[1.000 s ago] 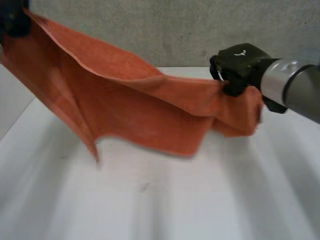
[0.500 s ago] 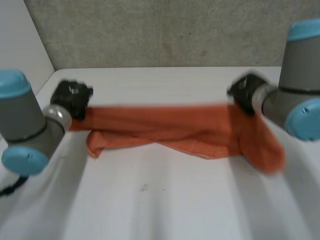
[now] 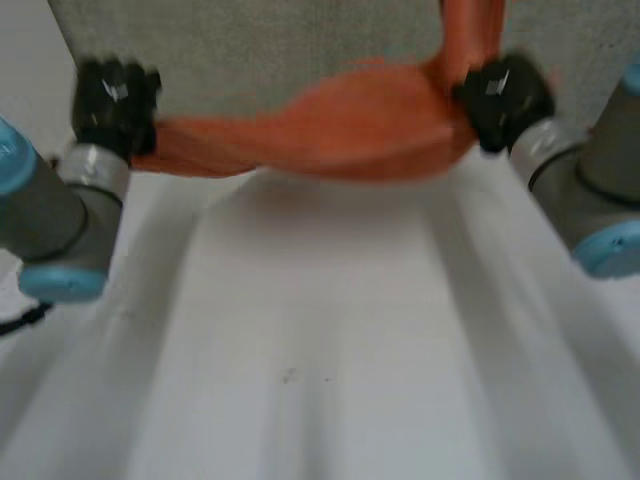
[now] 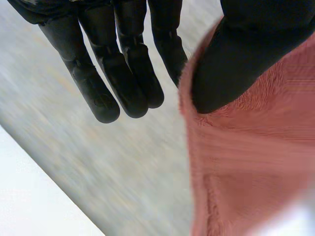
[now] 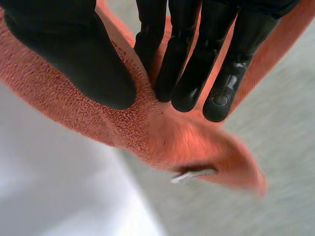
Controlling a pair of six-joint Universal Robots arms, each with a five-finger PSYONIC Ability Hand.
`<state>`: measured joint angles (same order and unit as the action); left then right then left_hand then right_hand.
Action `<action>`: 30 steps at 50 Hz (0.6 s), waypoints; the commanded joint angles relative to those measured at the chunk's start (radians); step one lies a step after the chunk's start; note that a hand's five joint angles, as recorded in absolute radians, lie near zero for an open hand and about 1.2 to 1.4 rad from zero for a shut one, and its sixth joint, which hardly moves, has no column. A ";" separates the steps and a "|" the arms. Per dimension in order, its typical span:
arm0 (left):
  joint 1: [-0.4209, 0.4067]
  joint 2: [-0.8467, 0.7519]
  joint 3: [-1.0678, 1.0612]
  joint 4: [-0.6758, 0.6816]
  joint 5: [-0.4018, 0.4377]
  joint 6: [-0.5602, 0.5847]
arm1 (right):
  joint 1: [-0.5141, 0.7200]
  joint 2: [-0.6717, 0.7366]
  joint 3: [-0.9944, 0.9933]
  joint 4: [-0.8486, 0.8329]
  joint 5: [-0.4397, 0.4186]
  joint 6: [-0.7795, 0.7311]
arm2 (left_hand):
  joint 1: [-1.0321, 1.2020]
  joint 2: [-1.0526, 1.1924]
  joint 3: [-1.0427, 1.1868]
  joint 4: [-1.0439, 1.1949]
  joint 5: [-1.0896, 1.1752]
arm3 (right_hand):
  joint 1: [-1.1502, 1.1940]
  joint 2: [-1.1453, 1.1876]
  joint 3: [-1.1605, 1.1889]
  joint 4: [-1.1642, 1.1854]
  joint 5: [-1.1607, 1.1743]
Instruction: Fold the laundry
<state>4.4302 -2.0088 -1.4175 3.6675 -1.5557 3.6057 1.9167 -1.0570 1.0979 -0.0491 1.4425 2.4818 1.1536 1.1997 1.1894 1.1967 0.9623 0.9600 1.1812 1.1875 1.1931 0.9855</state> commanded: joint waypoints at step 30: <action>0.008 0.082 -0.334 -0.015 0.000 -0.010 | -0.240 -0.021 0.313 0.118 -0.249 0.371 | 0.243 0.197 0.207 0.200 0.259 | -0.200 -0.421 -0.427 -0.433 -0.400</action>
<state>4.4359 -1.9232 -1.7480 3.6521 -1.5557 3.5955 1.7784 -1.0718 1.3749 0.0755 1.2650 2.7503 1.1536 1.1997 1.1894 1.1968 0.9623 0.6119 0.7104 0.7019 0.6969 0.5324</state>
